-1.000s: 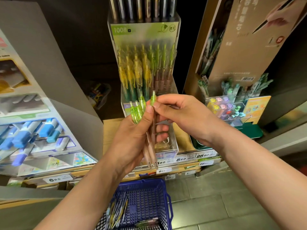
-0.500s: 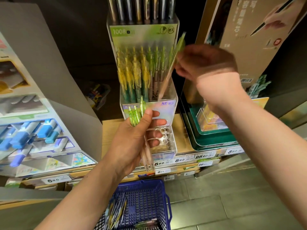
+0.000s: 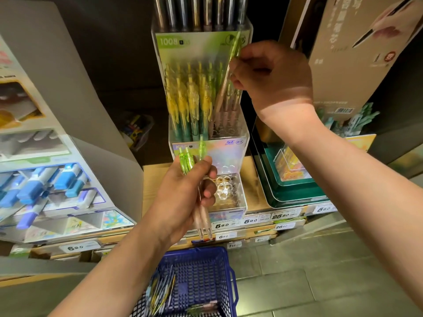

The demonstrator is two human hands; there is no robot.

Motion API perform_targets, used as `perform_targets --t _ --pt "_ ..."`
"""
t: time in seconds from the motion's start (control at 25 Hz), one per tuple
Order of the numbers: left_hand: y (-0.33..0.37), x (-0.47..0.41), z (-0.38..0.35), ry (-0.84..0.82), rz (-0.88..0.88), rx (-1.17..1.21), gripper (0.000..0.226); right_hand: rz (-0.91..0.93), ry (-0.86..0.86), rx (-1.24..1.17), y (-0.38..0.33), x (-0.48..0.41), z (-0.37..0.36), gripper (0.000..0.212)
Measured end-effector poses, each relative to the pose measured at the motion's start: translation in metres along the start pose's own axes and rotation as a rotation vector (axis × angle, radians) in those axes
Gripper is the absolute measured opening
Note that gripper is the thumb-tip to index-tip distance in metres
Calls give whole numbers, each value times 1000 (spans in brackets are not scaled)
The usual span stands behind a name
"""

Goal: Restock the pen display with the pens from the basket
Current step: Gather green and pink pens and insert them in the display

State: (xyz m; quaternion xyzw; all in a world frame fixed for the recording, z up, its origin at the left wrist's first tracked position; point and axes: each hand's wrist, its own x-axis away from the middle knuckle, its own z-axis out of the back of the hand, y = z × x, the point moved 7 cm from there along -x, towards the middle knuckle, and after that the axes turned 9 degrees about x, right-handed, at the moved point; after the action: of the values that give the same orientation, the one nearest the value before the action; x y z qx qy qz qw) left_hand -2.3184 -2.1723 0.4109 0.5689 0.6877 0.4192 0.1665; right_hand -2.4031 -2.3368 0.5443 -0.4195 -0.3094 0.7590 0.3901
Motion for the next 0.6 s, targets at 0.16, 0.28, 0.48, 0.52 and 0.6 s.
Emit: perform_targets --t 0.16,0.28,0.48,0.52,0.6 --pt "0 -1 5 9 -21 -34 11 35 17 39 -4 0 1 5" --pt "-2 -1 7 9 -24 -60 16 53 19 64 -6 0 0 4" --pt "0 -1 5 -10 -30 -78 22 0 -52 178 6 7 -13 11" --pt "0 0 4 -13 -31 -81 22 -21 -84 218 12 10 -18 13" --pt "0 0 4 -12 -38 -80 25 -56 -129 255 21 17 -24 15"
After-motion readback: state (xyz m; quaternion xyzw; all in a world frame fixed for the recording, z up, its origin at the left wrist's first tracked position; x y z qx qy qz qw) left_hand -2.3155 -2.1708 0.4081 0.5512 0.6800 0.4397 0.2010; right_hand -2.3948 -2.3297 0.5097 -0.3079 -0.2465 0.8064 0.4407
